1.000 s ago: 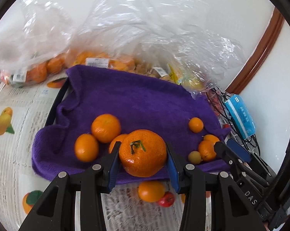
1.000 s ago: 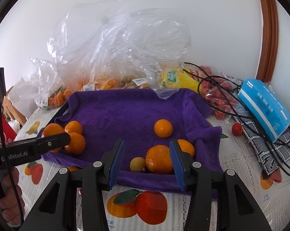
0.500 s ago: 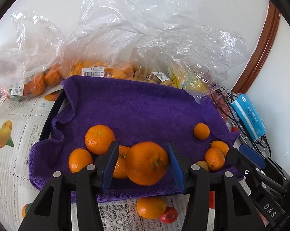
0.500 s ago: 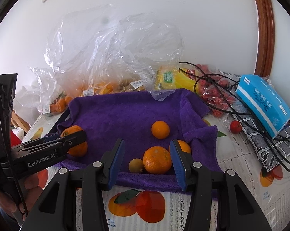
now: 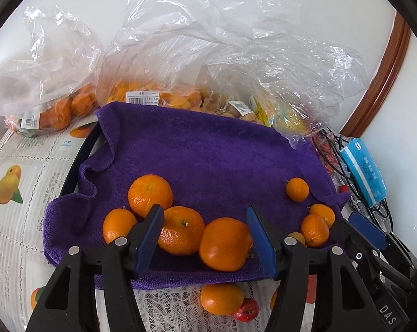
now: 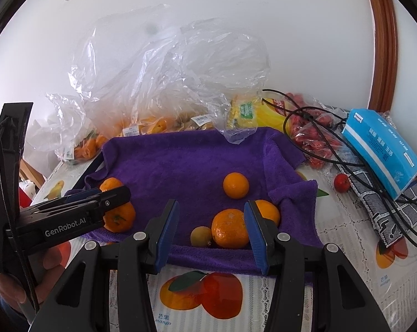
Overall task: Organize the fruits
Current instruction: 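Lower the left-held orange onto the towel and open the left tool, then move both open tools back from the towel toward the fruit on the table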
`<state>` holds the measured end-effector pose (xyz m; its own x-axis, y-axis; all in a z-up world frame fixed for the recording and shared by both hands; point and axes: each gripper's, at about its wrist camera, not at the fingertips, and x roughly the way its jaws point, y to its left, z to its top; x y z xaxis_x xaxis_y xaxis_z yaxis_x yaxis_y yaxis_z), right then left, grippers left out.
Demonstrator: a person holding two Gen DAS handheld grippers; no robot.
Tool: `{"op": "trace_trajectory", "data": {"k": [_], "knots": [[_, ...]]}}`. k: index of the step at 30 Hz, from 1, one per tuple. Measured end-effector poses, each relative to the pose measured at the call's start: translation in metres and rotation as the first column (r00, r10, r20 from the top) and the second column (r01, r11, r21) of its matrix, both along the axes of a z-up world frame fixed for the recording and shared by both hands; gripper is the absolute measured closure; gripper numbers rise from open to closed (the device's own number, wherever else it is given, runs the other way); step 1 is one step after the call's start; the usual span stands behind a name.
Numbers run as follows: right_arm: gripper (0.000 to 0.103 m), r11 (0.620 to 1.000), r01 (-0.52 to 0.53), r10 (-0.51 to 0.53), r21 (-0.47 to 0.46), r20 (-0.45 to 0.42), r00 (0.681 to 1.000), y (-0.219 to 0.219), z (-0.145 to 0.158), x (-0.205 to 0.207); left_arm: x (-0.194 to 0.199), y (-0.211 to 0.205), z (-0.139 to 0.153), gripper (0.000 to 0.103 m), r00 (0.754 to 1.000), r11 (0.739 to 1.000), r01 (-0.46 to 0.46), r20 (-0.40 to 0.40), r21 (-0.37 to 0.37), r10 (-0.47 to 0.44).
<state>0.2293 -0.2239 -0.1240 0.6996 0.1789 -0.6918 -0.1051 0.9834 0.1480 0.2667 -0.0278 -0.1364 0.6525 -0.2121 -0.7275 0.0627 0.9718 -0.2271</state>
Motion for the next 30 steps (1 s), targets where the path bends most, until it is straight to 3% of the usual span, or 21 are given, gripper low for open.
{"op": "trace_trajectory", "data": {"k": [3,9,18,21,25,28,30], "knots": [[0.054,1.000,-0.007,0.007,-0.007,0.000,1.000,0.003,-0.001,-0.001,0.003,0.002,-0.002,0.036,0.999,1.000,-0.022,-0.025,-0.002,0.022],[0.054,1.000,-0.018,0.018,-0.017,-0.005,1.000,0.004,-0.004,0.000,0.002,0.005,0.000,0.035,0.999,1.000,-0.030,-0.025,-0.008,0.029],[0.049,1.000,-0.010,0.010,-0.018,0.033,0.999,0.004,0.005,-0.008,-0.014,0.011,0.021,0.035,0.999,1.000,-0.008,0.039,0.008,0.007],[0.037,0.998,-0.021,0.025,-0.056,0.069,0.997,0.009,0.010,-0.014,-0.020,0.012,0.025,0.035,0.999,1.000,0.003,0.033,0.028,-0.004],[0.036,0.995,0.000,0.008,-0.099,0.082,0.997,0.011,0.012,-0.022,-0.029,0.014,0.023,0.035,1.000,0.999,0.025,0.013,0.048,-0.026],[0.028,0.998,0.010,-0.007,-0.064,0.047,0.999,0.007,0.015,-0.029,-0.036,0.020,0.021,0.035,0.999,0.999,0.035,0.000,0.022,-0.035],[0.028,0.998,0.004,-0.004,-0.063,-0.002,1.000,0.007,0.016,-0.031,-0.040,0.025,0.020,0.035,1.000,1.000,0.027,-0.002,0.008,-0.027]]}}
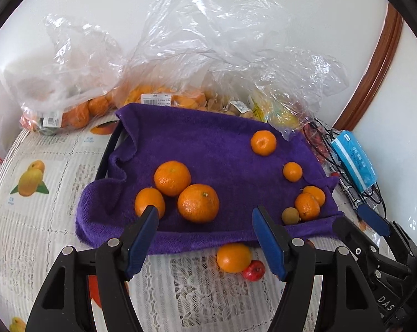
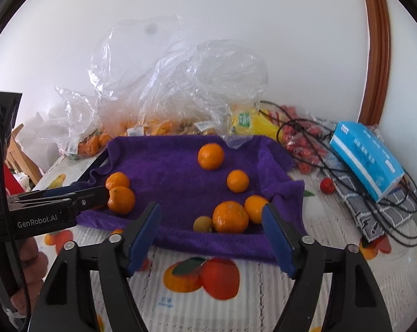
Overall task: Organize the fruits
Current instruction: 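Move both open tools back from the towel toward the fruit on the table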
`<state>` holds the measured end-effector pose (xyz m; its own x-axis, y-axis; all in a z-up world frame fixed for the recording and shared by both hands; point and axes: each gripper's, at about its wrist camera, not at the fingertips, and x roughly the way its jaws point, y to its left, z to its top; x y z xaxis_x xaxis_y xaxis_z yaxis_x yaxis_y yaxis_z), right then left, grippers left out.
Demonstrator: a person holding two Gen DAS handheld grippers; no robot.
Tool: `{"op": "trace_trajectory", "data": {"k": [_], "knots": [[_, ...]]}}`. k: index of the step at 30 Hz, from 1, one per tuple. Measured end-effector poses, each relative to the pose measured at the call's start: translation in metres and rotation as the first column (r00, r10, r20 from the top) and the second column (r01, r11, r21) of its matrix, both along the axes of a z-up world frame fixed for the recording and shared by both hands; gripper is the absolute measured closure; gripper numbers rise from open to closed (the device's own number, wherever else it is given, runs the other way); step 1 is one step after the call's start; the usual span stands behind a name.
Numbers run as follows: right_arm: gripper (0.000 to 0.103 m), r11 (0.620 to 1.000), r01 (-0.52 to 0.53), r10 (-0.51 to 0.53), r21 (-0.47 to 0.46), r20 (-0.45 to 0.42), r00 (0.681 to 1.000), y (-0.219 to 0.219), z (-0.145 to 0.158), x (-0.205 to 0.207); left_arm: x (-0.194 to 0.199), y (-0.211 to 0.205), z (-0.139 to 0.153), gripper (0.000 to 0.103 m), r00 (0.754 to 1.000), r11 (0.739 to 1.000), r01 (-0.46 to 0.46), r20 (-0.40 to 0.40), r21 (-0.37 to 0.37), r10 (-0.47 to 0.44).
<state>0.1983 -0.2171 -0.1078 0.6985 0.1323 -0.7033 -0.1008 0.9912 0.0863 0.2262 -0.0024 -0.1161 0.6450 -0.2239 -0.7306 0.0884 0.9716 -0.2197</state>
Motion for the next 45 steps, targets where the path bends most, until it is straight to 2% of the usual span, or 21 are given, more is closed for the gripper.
{"op": "trace_trajectory", "data": {"k": [2,5,7,12,14,17,20,27,32,37,44,45], "knots": [[0.028,0.999,0.021,-0.022,-0.026,-0.025,0.999,0.002,0.002,-0.004,-0.005,0.006,0.003,0.035,1.000,1.000,-0.007,0.001,-0.010,0.007],[0.018,0.996,0.070,-0.071,-0.050,-0.019,0.997,0.002,0.009,-0.016,-0.013,0.014,0.010,0.035,1.000,1.000,-0.005,0.020,-0.024,0.005],[0.014,0.994,0.094,-0.095,-0.055,-0.013,0.995,0.002,0.013,-0.024,-0.018,0.017,0.012,0.035,0.999,1.000,-0.010,0.036,-0.014,0.010],[0.013,0.978,0.181,-0.182,-0.100,-0.003,0.983,0.005,0.016,-0.040,-0.026,0.028,0.013,0.036,0.999,1.000,-0.013,0.051,0.024,0.012],[0.013,0.981,0.178,-0.177,-0.082,0.016,0.984,0.007,0.016,-0.048,-0.029,0.035,0.014,0.036,0.998,1.000,-0.030,0.058,0.003,0.030],[0.013,0.988,0.146,-0.147,-0.052,-0.016,0.989,0.009,0.013,-0.050,-0.031,0.041,0.012,0.036,0.998,0.999,-0.048,0.042,-0.001,0.048],[0.013,0.992,0.128,-0.128,-0.006,-0.048,0.991,0.013,0.009,-0.053,-0.034,0.044,0.010,0.036,1.000,0.999,-0.019,0.010,-0.036,0.020],[0.013,0.995,0.092,-0.095,-0.039,-0.083,0.992,0.035,-0.009,-0.061,-0.049,0.038,0.010,0.036,0.999,0.998,0.023,0.049,0.050,-0.025],[0.028,0.999,0.046,-0.044,0.012,-0.152,0.987,0.045,-0.029,-0.064,-0.053,0.041,0.013,0.035,0.998,0.999,0.029,0.058,0.033,-0.031],[0.049,0.999,0.042,-0.042,-0.004,-0.148,0.988,0.051,-0.039,-0.059,-0.051,0.051,0.014,0.035,0.998,1.000,-0.008,0.059,0.010,0.008],[0.056,0.999,-0.030,0.028,-0.012,-0.114,0.993,0.064,-0.039,-0.043,-0.044,0.063,0.009,0.035,0.997,0.998,-0.066,0.043,0.013,0.065],[0.060,0.999,-0.045,0.044,-0.006,-0.117,0.992,0.066,-0.040,-0.039,-0.044,0.064,0.009,0.035,0.996,0.997,-0.072,0.045,0.012,0.071]]}}
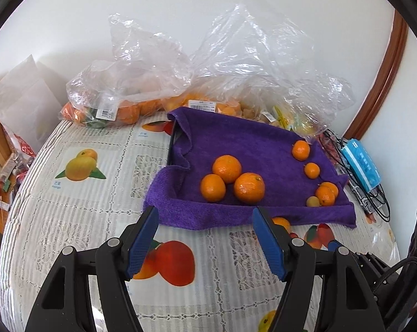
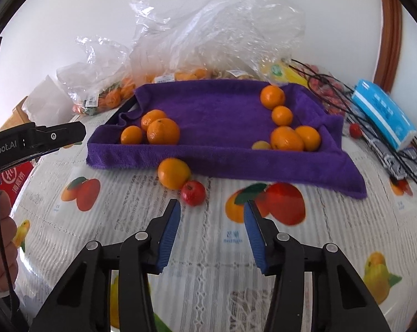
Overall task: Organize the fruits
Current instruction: 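Move both open tools back from the towel toward the fruit on the table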
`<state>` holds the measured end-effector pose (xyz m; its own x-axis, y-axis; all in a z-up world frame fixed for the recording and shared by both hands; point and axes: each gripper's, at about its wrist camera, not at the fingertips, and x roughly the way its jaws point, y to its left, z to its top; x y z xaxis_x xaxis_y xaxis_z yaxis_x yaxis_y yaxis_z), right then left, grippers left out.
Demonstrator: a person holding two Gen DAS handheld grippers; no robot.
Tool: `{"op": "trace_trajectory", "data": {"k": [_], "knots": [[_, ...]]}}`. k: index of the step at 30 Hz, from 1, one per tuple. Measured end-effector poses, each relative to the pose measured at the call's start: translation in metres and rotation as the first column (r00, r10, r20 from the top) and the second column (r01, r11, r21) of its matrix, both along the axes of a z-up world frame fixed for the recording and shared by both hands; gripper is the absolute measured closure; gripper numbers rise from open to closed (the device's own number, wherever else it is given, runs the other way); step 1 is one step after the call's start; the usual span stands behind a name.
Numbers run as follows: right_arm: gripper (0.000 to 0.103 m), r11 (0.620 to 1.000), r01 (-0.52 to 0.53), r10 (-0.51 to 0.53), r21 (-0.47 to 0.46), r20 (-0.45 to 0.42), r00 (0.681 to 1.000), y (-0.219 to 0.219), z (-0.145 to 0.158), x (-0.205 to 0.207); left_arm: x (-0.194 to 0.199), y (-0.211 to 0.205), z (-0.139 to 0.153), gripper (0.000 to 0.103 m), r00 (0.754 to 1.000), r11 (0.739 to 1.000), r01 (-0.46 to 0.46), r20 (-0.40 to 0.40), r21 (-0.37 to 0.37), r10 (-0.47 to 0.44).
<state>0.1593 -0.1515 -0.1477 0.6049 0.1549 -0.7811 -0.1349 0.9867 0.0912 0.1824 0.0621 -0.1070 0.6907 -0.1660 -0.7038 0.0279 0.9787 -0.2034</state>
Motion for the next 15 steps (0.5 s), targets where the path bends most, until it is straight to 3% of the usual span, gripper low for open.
{"op": "trace_trajectory", "data": {"k": [3,15], "knots": [[0.068,0.999,-0.045,0.046,0.019,-0.020,0.999,0.005,-0.006,0.010,0.002,0.005,-0.001,0.035,1.000,1.000,-0.021,-0.001,-0.001,0.021],[0.070,0.994,-0.108,0.107,-0.018,-0.070,0.992,0.015,-0.034,0.032,0.010,0.010,-0.010,0.035,0.998,0.999,-0.044,-0.041,-0.026,0.042]]}}
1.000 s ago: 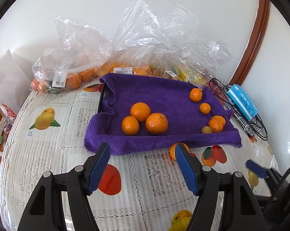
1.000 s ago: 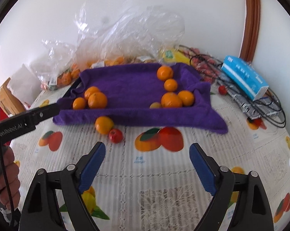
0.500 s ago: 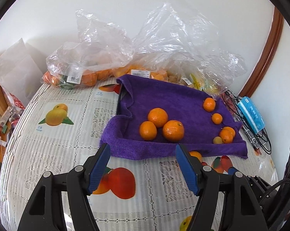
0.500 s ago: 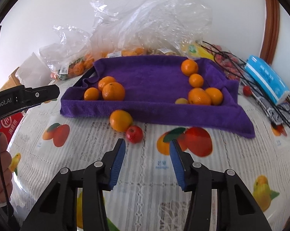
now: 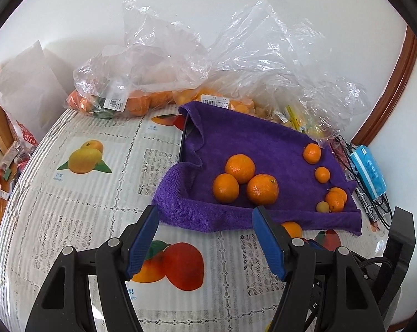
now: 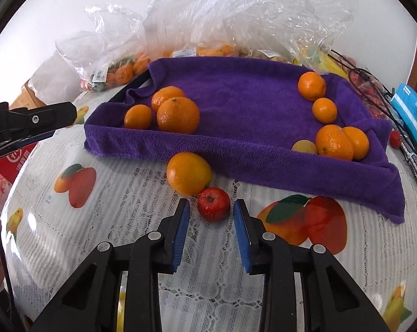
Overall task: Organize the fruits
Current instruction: 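Move both open tools back from the towel toward the fruit on the table, then grasp the red apple with the right tool while the left tool grasps the loose orange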
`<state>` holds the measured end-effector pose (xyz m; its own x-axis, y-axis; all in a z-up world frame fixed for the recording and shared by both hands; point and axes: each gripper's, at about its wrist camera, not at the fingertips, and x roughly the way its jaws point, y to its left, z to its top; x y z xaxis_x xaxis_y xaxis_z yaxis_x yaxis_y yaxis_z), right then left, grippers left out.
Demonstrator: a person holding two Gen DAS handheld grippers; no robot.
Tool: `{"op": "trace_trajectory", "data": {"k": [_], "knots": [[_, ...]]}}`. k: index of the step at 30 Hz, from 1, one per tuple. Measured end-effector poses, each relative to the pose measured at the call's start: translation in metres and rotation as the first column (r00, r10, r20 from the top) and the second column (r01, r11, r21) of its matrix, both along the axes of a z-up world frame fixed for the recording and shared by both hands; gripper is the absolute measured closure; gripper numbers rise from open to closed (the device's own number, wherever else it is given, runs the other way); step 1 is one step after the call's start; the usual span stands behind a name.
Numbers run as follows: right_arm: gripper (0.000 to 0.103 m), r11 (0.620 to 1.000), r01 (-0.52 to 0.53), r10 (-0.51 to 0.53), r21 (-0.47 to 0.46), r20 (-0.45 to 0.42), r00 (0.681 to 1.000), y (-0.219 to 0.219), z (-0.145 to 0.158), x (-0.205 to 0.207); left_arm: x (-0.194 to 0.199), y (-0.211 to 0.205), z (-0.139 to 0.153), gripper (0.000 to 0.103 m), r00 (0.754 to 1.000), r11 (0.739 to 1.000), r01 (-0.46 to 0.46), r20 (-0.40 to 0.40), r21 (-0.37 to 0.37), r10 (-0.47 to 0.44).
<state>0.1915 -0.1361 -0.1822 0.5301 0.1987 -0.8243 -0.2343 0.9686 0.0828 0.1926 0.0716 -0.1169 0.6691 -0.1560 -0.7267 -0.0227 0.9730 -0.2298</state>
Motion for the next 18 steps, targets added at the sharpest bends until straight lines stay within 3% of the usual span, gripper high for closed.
{"op": "trace_trajectory", "data": {"k": [3,6,11,18], "knots": [[0.071,1.000,-0.021,0.021,-0.005,0.001,1.000,0.003,0.000,0.003,0.001,0.001,-0.002,0.035,1.000,1.000,-0.012,-0.006,0.008,0.012],[0.078,0.999,-0.042,0.042,-0.019,0.006,0.999,0.007,0.000,0.001,0.004,0.001,-0.006,0.035,1.000,1.000,-0.019,-0.022,0.019,0.019],[0.079,1.000,-0.018,0.018,-0.002,0.032,0.999,0.001,0.009,-0.004,0.007,-0.005,-0.015,0.035,0.999,0.999,-0.019,-0.042,0.050,0.021],[0.079,1.000,0.020,-0.020,-0.001,0.100,0.995,-0.031,0.032,-0.019,0.000,-0.026,-0.016,0.035,0.998,0.997,0.058,-0.037,0.049,-0.057]]}}
